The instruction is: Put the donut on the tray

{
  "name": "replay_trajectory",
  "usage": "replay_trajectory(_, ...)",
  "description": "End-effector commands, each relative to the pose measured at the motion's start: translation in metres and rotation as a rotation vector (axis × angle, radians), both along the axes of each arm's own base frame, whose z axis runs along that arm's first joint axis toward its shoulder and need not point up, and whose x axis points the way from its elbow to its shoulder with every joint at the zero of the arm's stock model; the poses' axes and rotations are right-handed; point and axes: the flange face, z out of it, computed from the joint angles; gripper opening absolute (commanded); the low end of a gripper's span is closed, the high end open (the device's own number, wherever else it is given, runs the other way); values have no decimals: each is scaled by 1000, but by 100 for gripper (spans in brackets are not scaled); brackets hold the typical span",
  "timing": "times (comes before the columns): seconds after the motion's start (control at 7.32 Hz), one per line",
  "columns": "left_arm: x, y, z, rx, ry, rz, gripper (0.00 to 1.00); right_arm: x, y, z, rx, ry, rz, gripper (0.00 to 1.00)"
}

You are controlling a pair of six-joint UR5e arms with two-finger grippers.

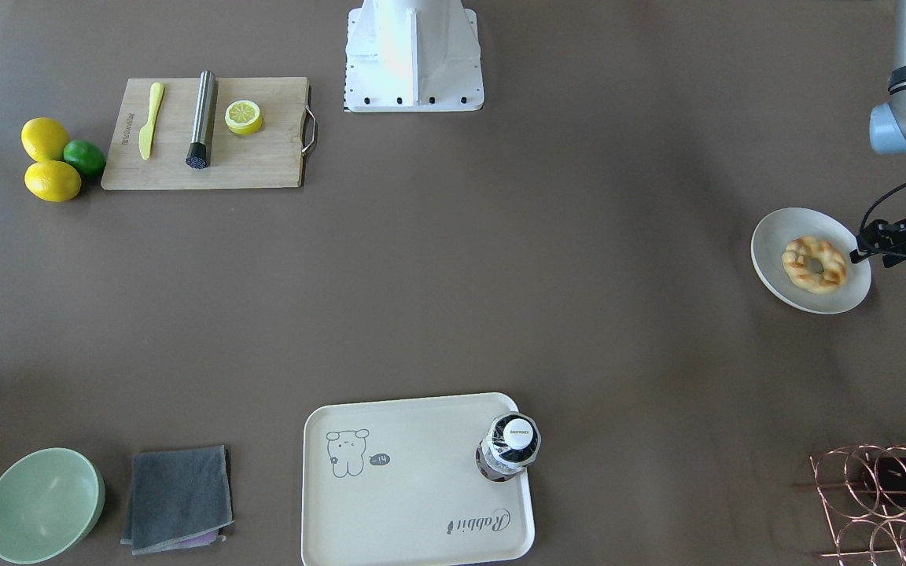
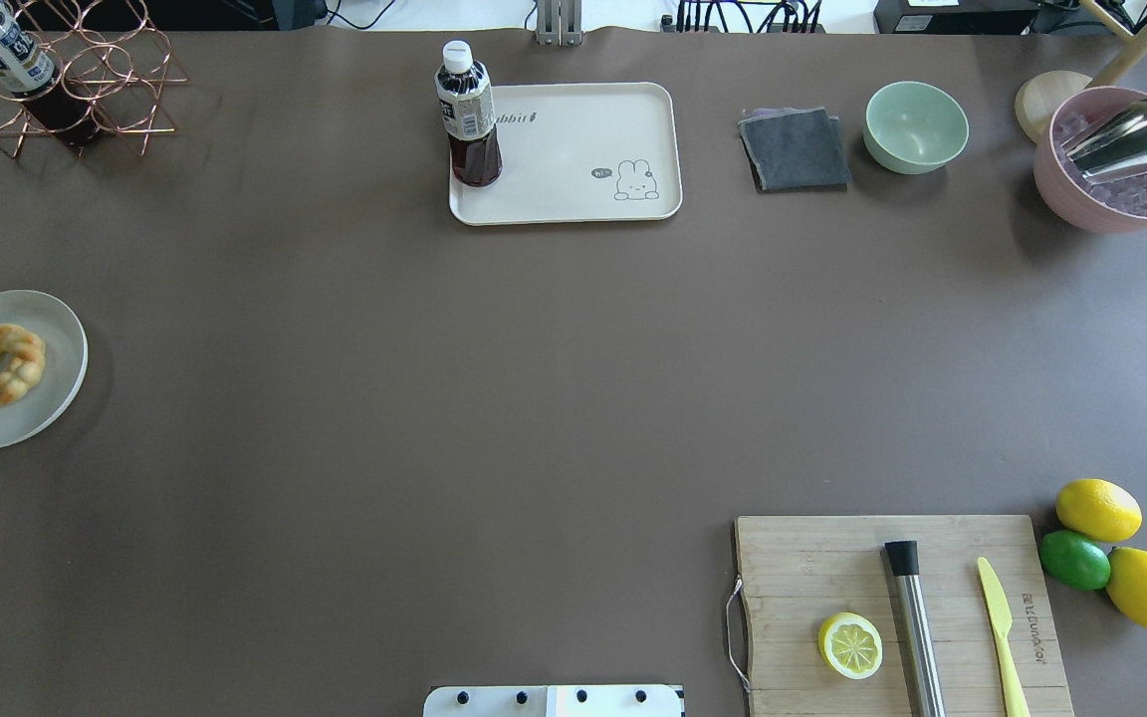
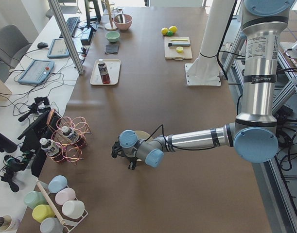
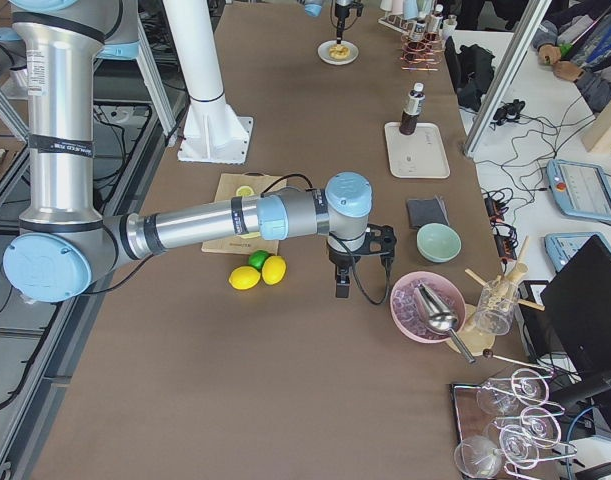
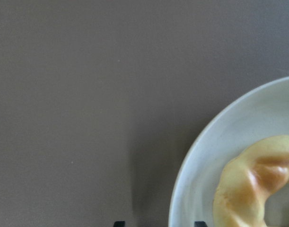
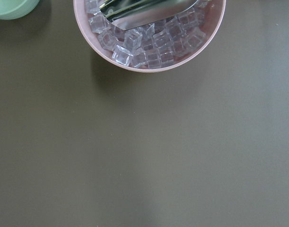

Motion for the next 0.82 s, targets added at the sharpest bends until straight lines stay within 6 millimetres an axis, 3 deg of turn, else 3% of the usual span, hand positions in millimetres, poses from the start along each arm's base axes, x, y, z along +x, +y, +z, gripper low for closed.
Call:
replay_trajectory(0.0, 8, 1, -1, 3, 1, 16, 48, 0, 0, 0, -1, -3, -1, 100)
replay_trajectory(0.14, 9, 1, -1, 2, 1, 16, 44, 0, 0, 0, 0, -4, -1, 100)
replay_trajectory(0.27, 9, 1, -1, 1, 1, 17, 27, 0, 0, 0, 0, -4, -1, 100)
replay_trajectory(0.41, 9, 1, -1, 2, 1, 17, 0, 0, 0, -2, 3, -4, -1, 100)
replay_trajectory(0.68, 10, -1, -4, 7, 4, 19, 0, 0, 0, -5, 11, -4, -2, 100)
